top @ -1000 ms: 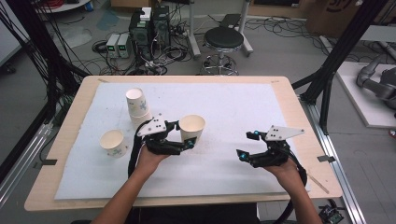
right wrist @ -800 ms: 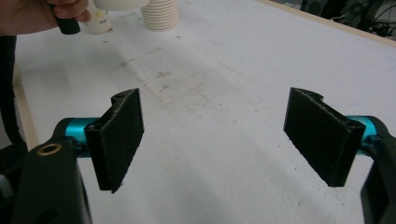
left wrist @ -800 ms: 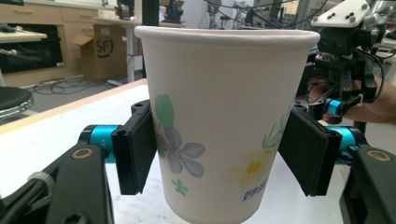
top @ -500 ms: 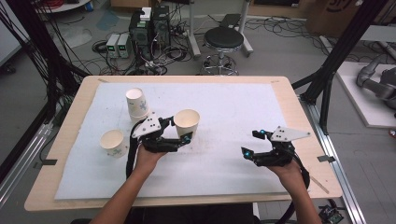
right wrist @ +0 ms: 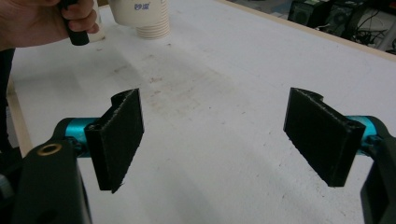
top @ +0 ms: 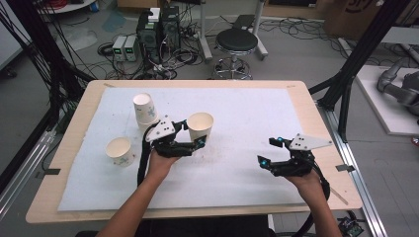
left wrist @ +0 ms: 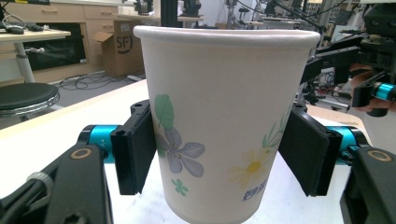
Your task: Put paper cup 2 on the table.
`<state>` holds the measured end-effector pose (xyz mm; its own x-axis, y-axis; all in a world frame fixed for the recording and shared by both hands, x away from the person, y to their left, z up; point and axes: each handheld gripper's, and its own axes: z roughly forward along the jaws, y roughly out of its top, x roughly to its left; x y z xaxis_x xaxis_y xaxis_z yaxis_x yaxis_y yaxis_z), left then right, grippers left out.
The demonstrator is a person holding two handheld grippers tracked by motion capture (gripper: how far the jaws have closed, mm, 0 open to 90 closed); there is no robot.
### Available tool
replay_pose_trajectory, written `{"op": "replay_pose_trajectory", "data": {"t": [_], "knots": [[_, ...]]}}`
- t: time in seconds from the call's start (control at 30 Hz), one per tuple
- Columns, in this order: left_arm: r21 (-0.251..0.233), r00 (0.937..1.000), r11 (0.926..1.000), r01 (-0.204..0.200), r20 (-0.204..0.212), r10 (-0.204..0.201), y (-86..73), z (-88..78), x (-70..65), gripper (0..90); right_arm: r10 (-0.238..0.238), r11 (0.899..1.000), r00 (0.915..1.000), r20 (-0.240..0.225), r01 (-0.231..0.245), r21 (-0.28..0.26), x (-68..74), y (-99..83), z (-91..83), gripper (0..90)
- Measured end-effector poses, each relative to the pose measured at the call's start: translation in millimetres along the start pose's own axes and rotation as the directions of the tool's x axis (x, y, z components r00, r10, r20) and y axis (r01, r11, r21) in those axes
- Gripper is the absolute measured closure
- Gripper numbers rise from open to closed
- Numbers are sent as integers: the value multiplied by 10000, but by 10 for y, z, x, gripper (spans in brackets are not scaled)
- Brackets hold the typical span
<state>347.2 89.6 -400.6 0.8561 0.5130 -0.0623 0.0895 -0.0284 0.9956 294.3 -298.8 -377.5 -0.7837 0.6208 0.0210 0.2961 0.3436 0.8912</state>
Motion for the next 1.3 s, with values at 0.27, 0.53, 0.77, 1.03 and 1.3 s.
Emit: {"op": "replay_pose_trajectory", "data": {"t": [0.27, 0.53, 0.77, 1.03, 1.3], "knots": [[-79, 9999, 9999, 118, -55, -118, 31, 244, 53, 318, -2, 10000, 10000, 53, 2, -79, -18, -5, -47, 206], [199, 9975, 9987, 472, -532, -461, -106, 499, 151, 318, 11, 9998, 10000, 70, -10, -176, -28, -9, -91, 206], [1482, 9960, 9872, 591, -747, -484, -270, 779, 161, 322, -24, 9998, 10000, 75, 26, -204, -31, -10, -111, 206], [2695, 9943, 9615, 530, -1032, -259, -385, 908, 148, 330, 21, 9996, 10000, 93, -19, -269, -46, -7, -139, 206], [3532, 9927, 9349, 355, -1205, 78, -439, 953, 114, 332, 60, 9996, 10000, 76, -58, -271, -47, -1, -139, 206]]}}
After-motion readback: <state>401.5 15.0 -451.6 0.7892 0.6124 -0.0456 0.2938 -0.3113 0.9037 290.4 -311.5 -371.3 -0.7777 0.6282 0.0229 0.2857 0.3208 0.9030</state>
